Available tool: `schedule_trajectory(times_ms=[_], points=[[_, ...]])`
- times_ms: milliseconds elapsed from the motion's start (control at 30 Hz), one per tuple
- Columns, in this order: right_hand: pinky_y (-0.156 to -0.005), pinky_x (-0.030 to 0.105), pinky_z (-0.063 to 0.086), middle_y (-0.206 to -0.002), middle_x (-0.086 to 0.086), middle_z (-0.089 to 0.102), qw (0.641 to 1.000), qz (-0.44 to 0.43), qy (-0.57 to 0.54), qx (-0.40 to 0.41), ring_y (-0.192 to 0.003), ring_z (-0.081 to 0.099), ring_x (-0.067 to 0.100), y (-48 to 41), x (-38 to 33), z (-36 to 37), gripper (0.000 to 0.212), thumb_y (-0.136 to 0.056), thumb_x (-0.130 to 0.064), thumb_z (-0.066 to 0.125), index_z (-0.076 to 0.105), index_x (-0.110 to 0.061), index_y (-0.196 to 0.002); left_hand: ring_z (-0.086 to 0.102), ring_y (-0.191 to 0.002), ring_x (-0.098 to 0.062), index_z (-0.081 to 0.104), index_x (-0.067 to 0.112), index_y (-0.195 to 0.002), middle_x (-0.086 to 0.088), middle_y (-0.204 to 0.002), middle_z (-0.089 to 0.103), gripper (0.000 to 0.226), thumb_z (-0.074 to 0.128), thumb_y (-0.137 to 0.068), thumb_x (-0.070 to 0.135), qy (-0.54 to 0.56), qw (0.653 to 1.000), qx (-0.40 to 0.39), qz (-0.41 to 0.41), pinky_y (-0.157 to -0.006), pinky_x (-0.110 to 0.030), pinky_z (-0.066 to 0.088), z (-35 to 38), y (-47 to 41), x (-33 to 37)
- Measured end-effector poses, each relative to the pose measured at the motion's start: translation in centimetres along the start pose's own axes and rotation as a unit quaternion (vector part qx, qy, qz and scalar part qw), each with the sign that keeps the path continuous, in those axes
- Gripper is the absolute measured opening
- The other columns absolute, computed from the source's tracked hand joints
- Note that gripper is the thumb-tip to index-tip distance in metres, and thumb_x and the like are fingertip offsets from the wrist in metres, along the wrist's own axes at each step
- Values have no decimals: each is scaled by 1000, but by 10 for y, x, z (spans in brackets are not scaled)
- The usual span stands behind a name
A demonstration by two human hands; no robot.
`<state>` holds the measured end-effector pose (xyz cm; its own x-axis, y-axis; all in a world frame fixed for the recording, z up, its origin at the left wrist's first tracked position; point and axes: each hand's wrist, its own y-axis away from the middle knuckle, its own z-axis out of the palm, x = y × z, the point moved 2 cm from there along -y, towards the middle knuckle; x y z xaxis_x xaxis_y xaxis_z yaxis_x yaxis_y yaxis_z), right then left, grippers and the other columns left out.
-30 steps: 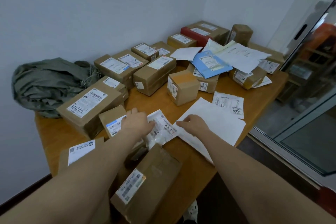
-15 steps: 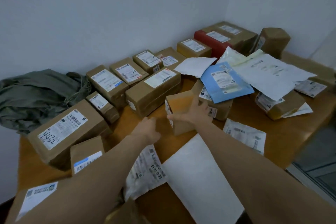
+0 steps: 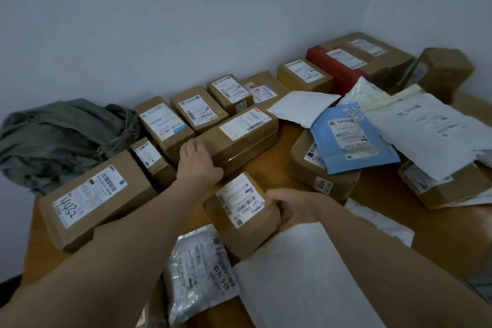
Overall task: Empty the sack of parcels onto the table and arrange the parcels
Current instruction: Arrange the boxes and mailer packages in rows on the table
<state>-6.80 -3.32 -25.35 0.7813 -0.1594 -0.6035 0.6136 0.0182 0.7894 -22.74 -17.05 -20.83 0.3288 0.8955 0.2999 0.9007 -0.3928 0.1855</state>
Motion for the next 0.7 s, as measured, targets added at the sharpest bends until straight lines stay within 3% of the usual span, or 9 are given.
schedule_trajectory(times_ms=[67, 133, 233, 333, 400, 533, 600, 700], points=[[-86, 36, 52, -90, 9, 63, 999, 14, 39, 27, -83, 59, 20, -1, -4, -3, 9, -83, -12, 50, 59, -9, -82, -4, -147, -29, 3, 9, -152, -10, -159, -1, 98, 68, -82, 30, 6, 1000, -27, 4, -119, -43, 11, 3, -14, 1], [-91, 37, 48, -76, 6, 60, 992, 21, 94, 84, -75, 56, 17, -8, -16, -8, 14, -85, -10, 48, 57, -10, -74, -9, -147, -28, -4, 8, -152, -9, -160, -7, 104, 69, -82, 35, 7, 999, -47, -2, -119, -44, 7, 7, -29, 0], [-87, 37, 51, -94, 10, 63, 969, -56, 157, 184, -87, 61, 19, -16, -38, -20, 13, -90, -14, 50, 61, -9, -92, -9, -147, -27, -6, 9, -151, -9, -160, -8, 109, 70, -80, 42, -7, 998, -69, -2, -118, -46, 9, 10, -46, 2], [-95, 43, 49, -108, 22, 61, 944, -153, 125, 265, -98, 61, 28, -24, -64, -31, 28, -93, -14, 48, 59, 0, -114, -2, -147, -29, -5, 11, -152, -9, -160, -1, 110, 68, -79, 49, -26, 996, -81, 4, -117, -49, 11, 12, -63, 3], [-99, 45, 48, -121, 15, 57, 930, -181, 124, 296, -110, 57, 26, -34, -77, -36, 36, -93, -17, 50, 52, -6, -127, 7, -146, -32, -2, 13, -152, -12, -158, 9, 110, 69, -76, 51, -42, 996, -83, 9, -116, -49, 14, 13, -67, 1], [-97, 47, 49, -144, 9, 35, 930, -168, 64, 321, -122, 47, 30, -57, -92, -40, 70, -87, -28, 61, 24, -22, -147, 18, -139, -35, 14, 18, -149, -15, -149, 21, 109, 72, -67, 59, -85, 992, -94, 11, -112, -48, 22, 13, -63, -10], [-88, 42, 54, -151, 9, 25, 933, -158, 35, 321, -129, 41, 35, -65, -98, -36, 83, -85, -30, 66, 14, -29, -149, 20, -136, -35, 18, 19, -147, -14, -145, 24, 106, 72, -65, 60, -100, 990, -102, 16, -110, -48, 25, 9, -58, -23], [-74, 33, 53, -150, 11, 31, 953, -157, -39, 255, -127, 46, 34, -74, -106, -15, 89, -87, -14, 66, 7, -28, -152, 14, -140, -37, 5, 17, -150, -16, -149, 16, 117, 74, -64, 59, -143, 983, -112, 27, -113, -50, 20, -2, -48, -45]])
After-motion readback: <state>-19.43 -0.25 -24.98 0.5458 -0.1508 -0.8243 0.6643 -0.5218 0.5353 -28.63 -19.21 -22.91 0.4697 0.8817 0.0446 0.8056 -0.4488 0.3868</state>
